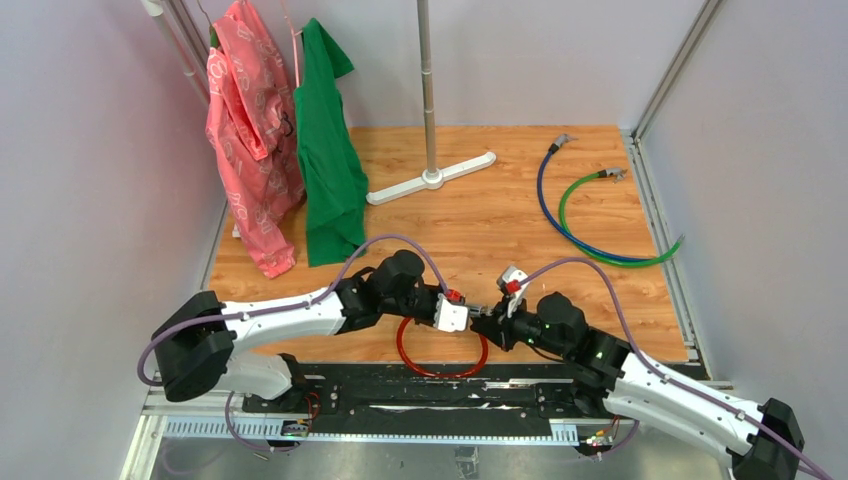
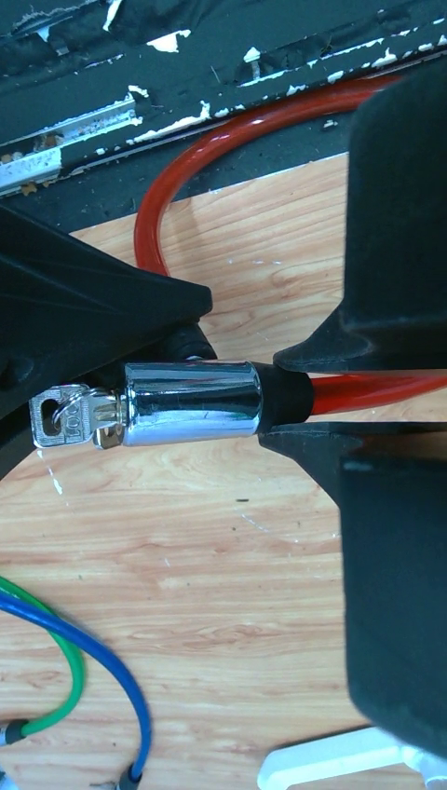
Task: Lock with the key
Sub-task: Lock the lock.
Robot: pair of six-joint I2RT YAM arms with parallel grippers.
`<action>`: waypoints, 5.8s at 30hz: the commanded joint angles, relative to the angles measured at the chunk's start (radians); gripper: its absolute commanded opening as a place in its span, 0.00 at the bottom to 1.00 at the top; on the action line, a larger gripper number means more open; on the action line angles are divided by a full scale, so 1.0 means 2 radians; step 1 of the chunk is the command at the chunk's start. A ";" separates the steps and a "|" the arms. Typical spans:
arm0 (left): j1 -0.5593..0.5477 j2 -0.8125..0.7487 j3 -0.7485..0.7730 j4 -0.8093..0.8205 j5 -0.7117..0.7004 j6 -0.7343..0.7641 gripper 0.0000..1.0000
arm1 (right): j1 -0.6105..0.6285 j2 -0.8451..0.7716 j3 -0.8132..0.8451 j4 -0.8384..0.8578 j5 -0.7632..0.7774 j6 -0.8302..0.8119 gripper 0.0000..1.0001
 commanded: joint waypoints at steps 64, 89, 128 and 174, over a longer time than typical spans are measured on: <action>-0.043 0.035 -0.037 -0.079 0.030 -0.047 0.00 | 0.015 -0.023 0.204 -0.424 -0.133 -0.935 0.38; -0.043 0.040 -0.032 -0.080 0.036 -0.058 0.00 | 0.081 0.006 0.175 -0.378 -0.061 -0.992 0.12; -0.043 0.020 -0.047 -0.044 -0.018 -0.114 0.00 | 0.103 -0.020 0.124 -0.164 -0.003 -0.254 0.00; -0.044 -0.004 -0.071 -0.005 -0.040 -0.151 0.00 | 0.102 -0.076 0.158 -0.341 0.288 0.414 0.41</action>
